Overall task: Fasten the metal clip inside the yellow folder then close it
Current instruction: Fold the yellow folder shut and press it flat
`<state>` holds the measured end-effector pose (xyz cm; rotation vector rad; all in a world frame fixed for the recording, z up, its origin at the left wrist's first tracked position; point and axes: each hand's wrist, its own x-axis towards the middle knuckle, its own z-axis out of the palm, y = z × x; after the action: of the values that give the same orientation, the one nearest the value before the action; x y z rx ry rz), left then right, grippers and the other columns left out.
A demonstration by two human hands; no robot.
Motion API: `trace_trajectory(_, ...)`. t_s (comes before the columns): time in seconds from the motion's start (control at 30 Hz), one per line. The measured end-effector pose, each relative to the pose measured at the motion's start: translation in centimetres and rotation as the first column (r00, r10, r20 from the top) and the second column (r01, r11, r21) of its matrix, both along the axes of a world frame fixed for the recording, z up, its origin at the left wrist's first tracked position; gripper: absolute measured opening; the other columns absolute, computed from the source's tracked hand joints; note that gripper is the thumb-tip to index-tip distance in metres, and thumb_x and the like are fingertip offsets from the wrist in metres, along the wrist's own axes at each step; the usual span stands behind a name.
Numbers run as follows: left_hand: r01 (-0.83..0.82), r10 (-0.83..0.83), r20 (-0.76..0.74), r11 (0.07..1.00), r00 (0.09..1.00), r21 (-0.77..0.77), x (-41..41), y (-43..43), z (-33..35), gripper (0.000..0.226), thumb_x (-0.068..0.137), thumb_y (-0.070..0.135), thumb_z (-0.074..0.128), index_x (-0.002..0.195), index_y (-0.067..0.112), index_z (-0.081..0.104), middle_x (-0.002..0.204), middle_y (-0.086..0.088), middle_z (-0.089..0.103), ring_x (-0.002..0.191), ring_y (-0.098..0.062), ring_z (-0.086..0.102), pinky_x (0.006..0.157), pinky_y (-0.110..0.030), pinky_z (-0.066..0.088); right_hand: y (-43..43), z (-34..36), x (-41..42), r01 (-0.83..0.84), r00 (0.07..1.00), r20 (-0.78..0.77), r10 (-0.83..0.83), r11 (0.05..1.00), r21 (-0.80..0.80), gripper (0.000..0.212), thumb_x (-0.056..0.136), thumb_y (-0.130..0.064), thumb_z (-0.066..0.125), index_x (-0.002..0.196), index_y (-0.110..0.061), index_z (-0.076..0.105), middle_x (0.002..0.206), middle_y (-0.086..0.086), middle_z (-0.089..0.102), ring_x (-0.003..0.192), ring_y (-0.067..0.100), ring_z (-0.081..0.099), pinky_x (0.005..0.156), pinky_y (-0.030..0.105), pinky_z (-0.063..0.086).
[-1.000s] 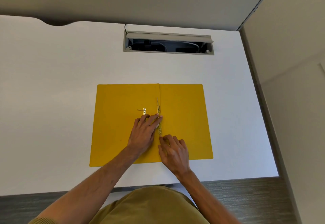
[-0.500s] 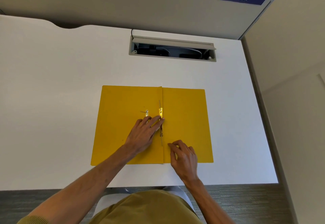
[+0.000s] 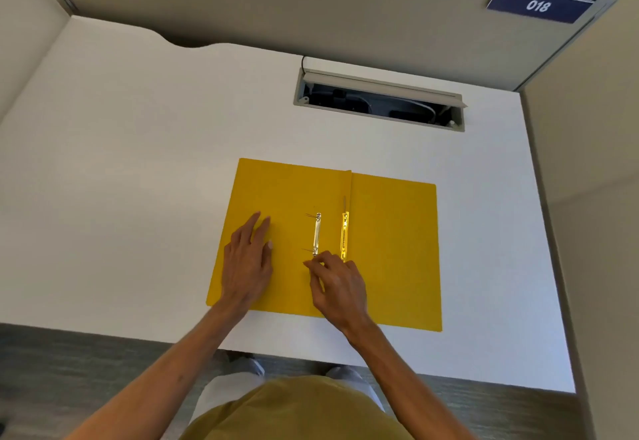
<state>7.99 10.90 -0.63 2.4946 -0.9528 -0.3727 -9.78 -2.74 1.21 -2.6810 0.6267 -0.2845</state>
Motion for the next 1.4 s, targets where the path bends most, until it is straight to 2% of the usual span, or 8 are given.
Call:
trace_trajectory(0.3,-0.256,0.254,-0.181,0.967,0.95,0.01,3.5,3.6,1.1,0.058,0.109,0.021,0.054,0.163,0.014,0.035,0.16,-0.018,0.048,0.142,-0.042,0.046,0.111,-0.062,0.048,3.0,-0.5,6.7,-0.002,0.969,-0.247,0.011,0.999,0.036,0.061,0.097,-0.021,0.06,0.157,-0.016,0.048,0.169,0.009,0.041,0.151,0.029,0.045,0.12,0.053,0.042)
trace_trajectory(0.47,-0.426,0.39,-0.3,0.902,0.871,-0.066,4.0,1.9,1.8,0.055,0.106,0.016,0.06,0.159,0.013,0.043,0.147,-0.018,0.056,0.137,-0.039,0.051,0.111,-0.057,0.047,3.3,-0.9,7.1,0.011,0.954,-0.299,0.007,0.998,0.059,0.063,0.097,-0.023,0.059,0.158,-0.016,0.045,0.171,0.009,0.036,0.154,0.03,0.04,0.118,0.052,0.043)
trace_trajectory(0.67,-0.652,0.528,-0.512,0.753,0.677,-0.085,6.4,0.9,4.3,0.039,0.106,0.021,0.062,0.143,0.012,0.061,0.123,-0.014,0.071,0.113,-0.034,0.066,0.104,-0.057,0.054,3.0,-0.2,7.5,0.03,0.955,-0.296,0.013,0.99,0.141,0.058,0.101,-0.026,0.057,0.157,-0.02,0.046,0.172,0.006,0.036,0.154,0.026,0.039,0.118,0.049,0.041)
trace_trajectory(0.83,-0.647,0.459,-0.585,0.747,0.669,-0.153,7.4,0.5,7.4,0.035,0.109,0.037,0.057,0.132,0.015,0.074,0.131,-0.008,0.074,0.123,-0.031,0.066,0.1,-0.045,0.05,3.1,3.1,6.9,0.095,0.986,-0.158,-0.049,0.951,0.294,0.058,0.102,-0.027,0.059,0.159,-0.024,0.046,0.17,0.002,0.039,0.153,0.022,0.043,0.118,0.051,0.042)
trace_trajectory(0.93,-0.705,0.354,-0.767,0.687,0.535,-0.175,7.0,-0.3,9.8,0.038,0.11,0.046,0.054,0.119,0.018,0.079,0.116,-0.005,0.08,0.108,-0.032,0.074,0.09,-0.049,0.06,2.8,6.4,6.1,0.13,0.992,-0.054,-0.118,0.891,0.435,0.057,0.106,-0.039,0.059,0.16,-0.032,0.043,0.169,-0.009,0.038,0.148,0.014,0.048,0.109,0.046,0.052)
trace_trajectory(1.03,-0.684,0.207,-0.88,0.711,0.427,-0.165,5.2,-2.0,12.3,0.046,0.109,0.056,0.05,0.11,0.022,0.082,0.105,0.0,0.084,0.094,-0.024,0.077,0.075,-0.038,0.059,2.2,10.9,4.9,0.157,0.971,0.061,-0.23,0.814,0.56,0.056,0.103,-0.06,0.057,0.155,-0.044,0.043,0.162,-0.022,0.044,0.128,-0.001,0.062,0.091,0.032,0.061)
trace_trajectory(1.23,-0.394,-0.099,-0.777,0.818,0.622,-0.42,-0.3,-6.8,14.9,0.036,0.114,0.043,0.049,0.116,0.024,0.08,0.114,0.002,0.081,0.091,-0.017,0.077,0.067,-0.031,0.064,-1.1,17.9,1.5,0.202,0.9,0.142,-0.413,0.681,0.704,0.054,0.095,-0.073,0.058,0.143,-0.048,0.056,0.138,-0.029,0.066,0.103,-0.004,0.073,0.078,0.017,0.058)
trace_trajectory(1.4,-0.003,-0.323,-0.529,0.852,0.785,-0.524,-5.5,-10.4,13.4,0.029,0.113,0.042,0.053,0.138,0.039,0.066,0.139,0.015,0.067,0.121,-0.011,0.069,0.089,-0.041,0.067,-5.3,19.6,-2.9,0.328,0.835,0.144,-0.531,0.69,0.645,0.018,0.1,-0.056,0.067,0.117,-0.051,0.069,0.112,-0.034,0.074,0.091,0.001,0.075,0.073,0.02,0.061)
